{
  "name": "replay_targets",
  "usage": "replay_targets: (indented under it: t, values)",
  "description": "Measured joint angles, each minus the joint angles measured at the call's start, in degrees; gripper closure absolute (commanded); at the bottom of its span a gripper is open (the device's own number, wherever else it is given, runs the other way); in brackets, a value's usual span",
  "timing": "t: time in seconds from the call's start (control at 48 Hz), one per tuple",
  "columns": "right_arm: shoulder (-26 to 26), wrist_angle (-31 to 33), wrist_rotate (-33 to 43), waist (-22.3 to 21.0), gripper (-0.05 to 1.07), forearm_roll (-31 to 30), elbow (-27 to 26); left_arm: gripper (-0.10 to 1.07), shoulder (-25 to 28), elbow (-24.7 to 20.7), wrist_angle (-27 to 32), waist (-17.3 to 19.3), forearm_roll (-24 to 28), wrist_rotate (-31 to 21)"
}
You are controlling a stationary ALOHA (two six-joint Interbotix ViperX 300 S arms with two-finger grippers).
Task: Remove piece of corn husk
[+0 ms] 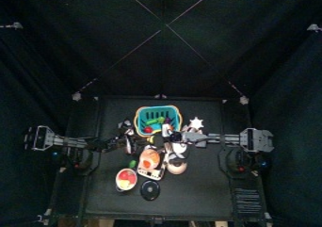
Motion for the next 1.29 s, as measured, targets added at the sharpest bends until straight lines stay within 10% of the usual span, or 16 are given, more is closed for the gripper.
replay_targets:
  t: [1.292]
  values:
    - [1.05, -1.41, 0.00, 0.26, 0.50, -0.18, 0.00, 0.09, 8.44, -5.01, -3.43, 3.25, -2.20, 0.09]
